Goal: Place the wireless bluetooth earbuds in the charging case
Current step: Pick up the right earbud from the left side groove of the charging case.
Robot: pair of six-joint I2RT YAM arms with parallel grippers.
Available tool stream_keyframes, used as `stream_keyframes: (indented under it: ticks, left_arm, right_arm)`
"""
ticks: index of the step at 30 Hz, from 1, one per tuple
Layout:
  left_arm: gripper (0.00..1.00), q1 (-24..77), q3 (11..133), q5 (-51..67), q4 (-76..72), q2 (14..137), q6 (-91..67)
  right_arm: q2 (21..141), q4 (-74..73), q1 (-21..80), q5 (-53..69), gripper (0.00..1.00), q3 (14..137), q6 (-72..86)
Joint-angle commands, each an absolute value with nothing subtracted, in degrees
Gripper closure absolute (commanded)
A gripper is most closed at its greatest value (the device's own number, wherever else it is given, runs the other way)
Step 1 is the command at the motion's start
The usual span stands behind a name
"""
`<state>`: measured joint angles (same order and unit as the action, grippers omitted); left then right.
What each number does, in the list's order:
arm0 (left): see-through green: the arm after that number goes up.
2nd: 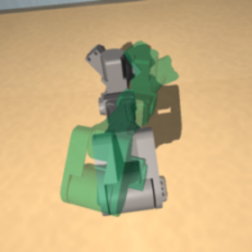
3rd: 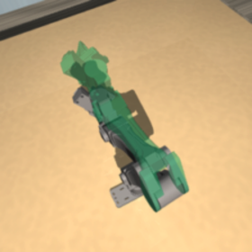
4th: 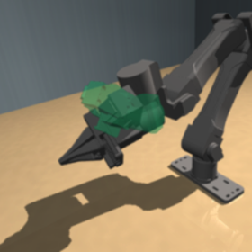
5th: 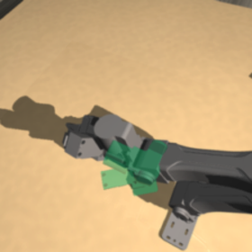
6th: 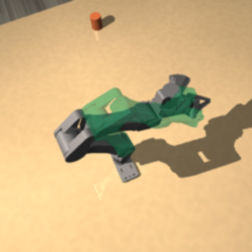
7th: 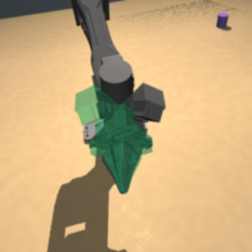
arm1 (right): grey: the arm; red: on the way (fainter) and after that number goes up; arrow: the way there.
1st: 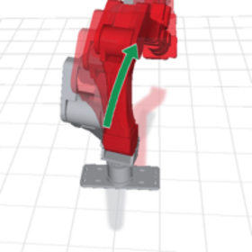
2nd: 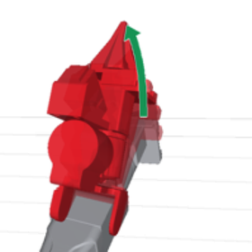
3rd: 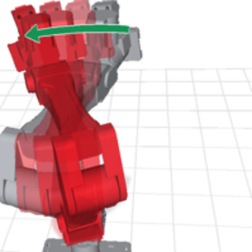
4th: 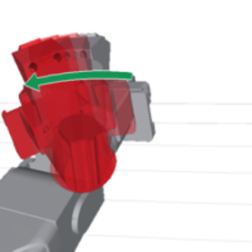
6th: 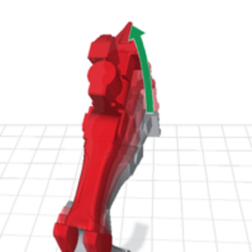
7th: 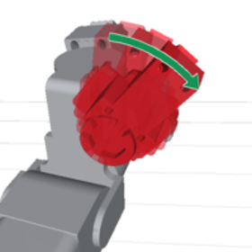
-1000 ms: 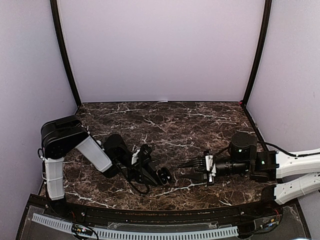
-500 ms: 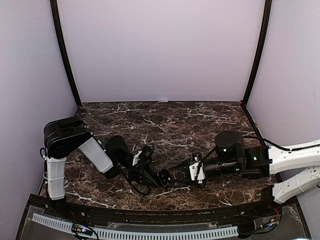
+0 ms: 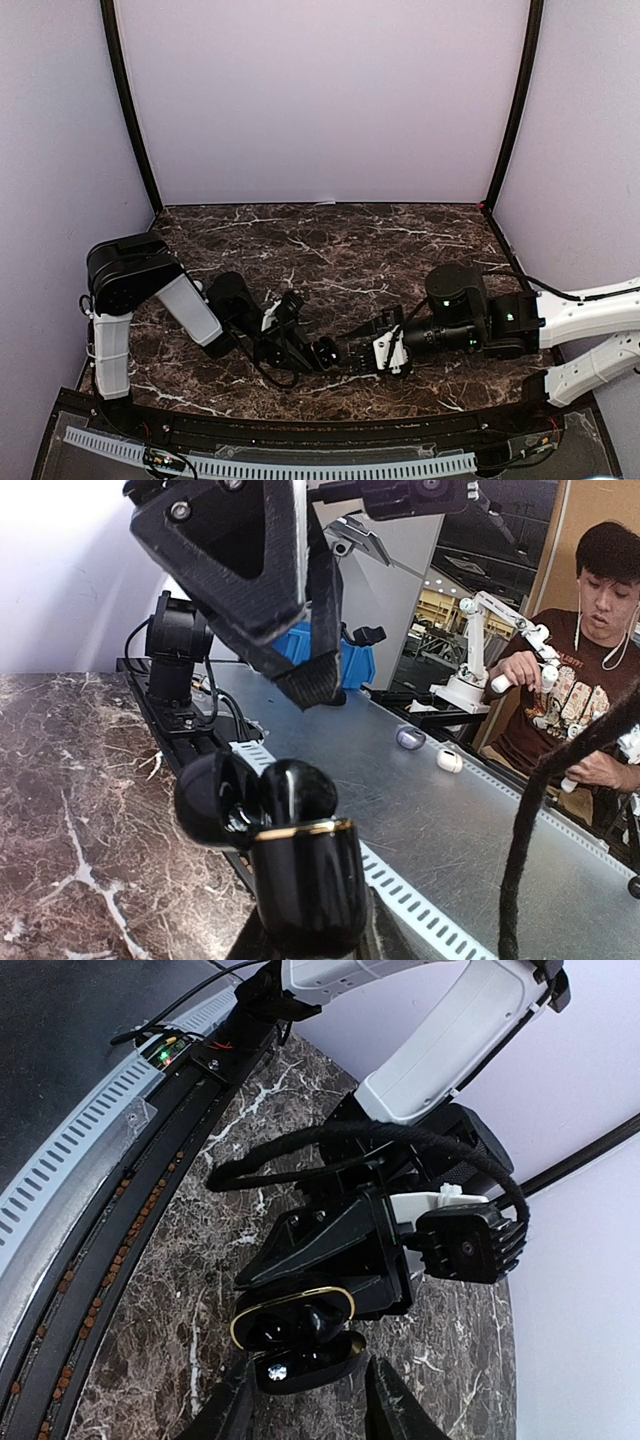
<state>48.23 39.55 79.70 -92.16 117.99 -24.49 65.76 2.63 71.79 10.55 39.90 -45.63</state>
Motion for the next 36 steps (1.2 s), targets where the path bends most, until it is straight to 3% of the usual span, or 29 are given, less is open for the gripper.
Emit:
stream_keyframes:
  ticks: [1, 6, 36]
  left_arm:
    - [1.00, 47.73, 38.88, 79.92, -101.18, 116.18, -22.41]
    - [1.00, 47.72, 38.68, 78.61, -92.42, 113.49, -16.72]
    - [1.00, 47.85, 36.97, 76.73, -85.96, 111.20, -11.72]
  right_arm:
    - [65.86, 3.76, 72.34, 8.87, 0.63, 41.85, -46.36]
    - [65.84, 3.37, 72.30, 9.04, 0.63, 41.98, -46.63]
    - [71.92, -2.48, 72.94, 8.54, 0.64, 48.80, -51.32]
